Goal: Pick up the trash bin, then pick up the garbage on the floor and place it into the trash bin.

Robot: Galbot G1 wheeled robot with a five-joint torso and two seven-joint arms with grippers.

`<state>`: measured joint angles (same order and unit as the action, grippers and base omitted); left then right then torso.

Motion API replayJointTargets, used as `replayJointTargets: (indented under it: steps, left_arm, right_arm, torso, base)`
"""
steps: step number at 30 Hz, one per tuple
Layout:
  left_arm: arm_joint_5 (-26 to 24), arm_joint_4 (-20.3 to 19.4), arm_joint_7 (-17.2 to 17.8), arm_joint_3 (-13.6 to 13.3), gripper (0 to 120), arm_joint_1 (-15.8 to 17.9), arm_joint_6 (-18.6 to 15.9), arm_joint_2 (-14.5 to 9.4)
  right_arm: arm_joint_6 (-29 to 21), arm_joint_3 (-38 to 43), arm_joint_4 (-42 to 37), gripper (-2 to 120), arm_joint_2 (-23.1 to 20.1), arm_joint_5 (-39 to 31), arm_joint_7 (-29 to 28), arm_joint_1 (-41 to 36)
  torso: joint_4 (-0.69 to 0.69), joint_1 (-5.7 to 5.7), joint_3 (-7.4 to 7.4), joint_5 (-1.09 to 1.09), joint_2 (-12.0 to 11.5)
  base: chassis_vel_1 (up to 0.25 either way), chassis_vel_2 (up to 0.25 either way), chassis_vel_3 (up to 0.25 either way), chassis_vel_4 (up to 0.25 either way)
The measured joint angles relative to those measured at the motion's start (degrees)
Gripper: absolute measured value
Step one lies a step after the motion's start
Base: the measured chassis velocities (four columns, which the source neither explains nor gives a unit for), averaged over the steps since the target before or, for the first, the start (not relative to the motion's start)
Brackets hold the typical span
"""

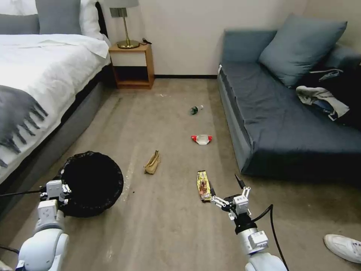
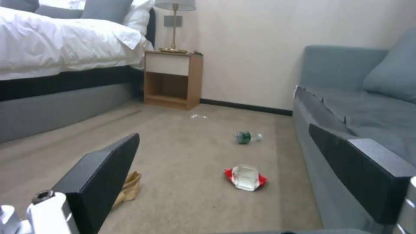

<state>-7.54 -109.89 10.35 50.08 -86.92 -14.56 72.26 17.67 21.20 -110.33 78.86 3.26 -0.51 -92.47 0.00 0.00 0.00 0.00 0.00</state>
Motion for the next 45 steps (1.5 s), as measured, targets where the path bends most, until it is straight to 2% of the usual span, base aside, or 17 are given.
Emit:
replayJointTargets:
  steps: [13,29,36,37,38,39,40,41,43,44,45]
  left_arm:
    - [-0.1,-0.3,0.0,0.1,6,-0.2,0.1,0.7]
    - [-0.1,-0.3,-0.1,0.6,6,-0.7,0.7,0.9]
    - [0.0,-0.8,-0.1,0.7,6,-1.0,0.7,1.2]
    - [0.0,-0.8,-0.1,0.8,6,-1.1,0.8,1.3]
    - [0.1,-0.8,-0.1,0.9,6,-1.1,0.9,1.4]
    - [0.1,-0.8,-0.1,0.9,6,-1.2,1.0,1.5]
    - [0.1,-0.8,-0.1,0.9,6,-1.2,1.0,1.5]
    - [0.1,-0.8,-0.1,1.0,6,-1.2,1.1,1.5]
    - [0.2,-1.1,-0.1,1.2,6,-1.5,1.3,1.8]
    - [0.3,-1.3,-0.1,1.2,6,-1.6,1.3,1.9]
    - [0.3,-1.3,-0.1,1.2,6,-1.6,1.3,1.9]
  right_arm:
    - [1.1,0.1,-0.4,100,0.3,0.3,0.0,-0.8]
    - [1.5,-0.4,0.1,100,-0.2,0.3,0.0,0.1]
    - [-1.0,-2.1,0.4,100,-4.9,1.8,-1.4,0.9]
    - [-2.8,-2.8,0.3,100,-6.6,1.6,-1.7,1.1]
    - [-7.9,-4.9,-0.3,100,-9.7,-1.2,-3.1,1.7]
    - [-10.9,-6.2,-0.7,100,-11.1,-3.7,-4.0,2.2]
    - [-10.9,-6.2,-0.7,100,-11.1,-3.7,-4.0,2.2]
    - [-14.3,-7.5,-1.0,100,-12.5,-6.6,-5.0,3.0]
    - [-26.8,-11.1,-1.5,100,-16.8,-16.9,-6.1,6.2]
    - [-29.9,-11.8,-1.6,100,-17.8,-19.3,-6.0,7.1]
    - [-29.9,-11.8,-1.6,100,-17.8,-19.3,-6.0,7.1]
  torso:
    - [0.00,-0.01,0.00,0.00,0.0]
    - [-0.01,0.00,0.01,0.01,0.0]
    - [0.00,0.00,0.00,0.01,0.0]
    - [0.00,0.00,0.00,0.01,0.0]
    - [0.00,0.00,0.00,0.00,0.0]
    - [-0.01,0.00,-0.01,0.01,0.0]
    - [-0.01,0.00,-0.01,0.01,0.0]
    - [-0.01,0.00,-0.01,0.01,0.0]
    - [0.00,0.00,0.00,0.01,0.0]
    - [0.00,0.00,0.00,0.01,0.0]
    - [0.00,0.00,0.00,0.01,0.0]
  base:
    - [-0.085,0.092,0.095,-0.087]
    - [-0.189,0.183,0.187,-0.185]
    - [-0.021,0.031,0.022,-0.034]
    - [0.047,-0.050,-0.029,0.040]
    - [0.000,0.000,0.000,0.000]
    - [0.000,0.000,0.000,0.000]
    - [0.000,0.000,0.000,0.000]
    - [0.000,0.000,0.000,0.000]
    - [0.000,0.000,0.000,0.000]
    - [0.000,0.000,0.000,0.000]
    - [0.000,0.000,0.000,0.000]
